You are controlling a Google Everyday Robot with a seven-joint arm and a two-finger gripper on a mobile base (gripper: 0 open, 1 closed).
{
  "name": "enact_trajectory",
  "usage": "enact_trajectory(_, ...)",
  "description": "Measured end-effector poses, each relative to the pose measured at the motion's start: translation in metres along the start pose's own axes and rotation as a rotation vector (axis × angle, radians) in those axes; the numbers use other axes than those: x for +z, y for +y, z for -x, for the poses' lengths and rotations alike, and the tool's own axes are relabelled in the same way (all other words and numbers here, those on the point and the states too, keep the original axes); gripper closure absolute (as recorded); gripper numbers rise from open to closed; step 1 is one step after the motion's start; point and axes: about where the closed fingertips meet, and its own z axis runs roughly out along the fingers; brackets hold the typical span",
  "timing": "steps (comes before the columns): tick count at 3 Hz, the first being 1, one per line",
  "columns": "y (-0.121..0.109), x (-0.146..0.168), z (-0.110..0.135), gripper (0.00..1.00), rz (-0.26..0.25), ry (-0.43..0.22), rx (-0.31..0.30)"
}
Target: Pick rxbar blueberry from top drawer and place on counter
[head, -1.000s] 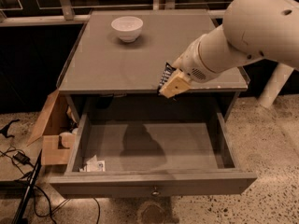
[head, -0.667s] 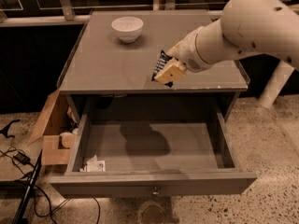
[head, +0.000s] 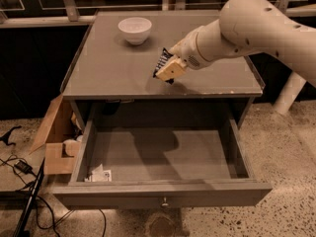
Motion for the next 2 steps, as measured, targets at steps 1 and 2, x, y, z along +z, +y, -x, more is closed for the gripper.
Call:
enact_trajectory(1,-0.01,0.014,-0.005,1.0,0.002,0.004,0.026)
enact_trajectory(2,-0.017,0.028,-0.016,1.0,0.006,0.014,0.056)
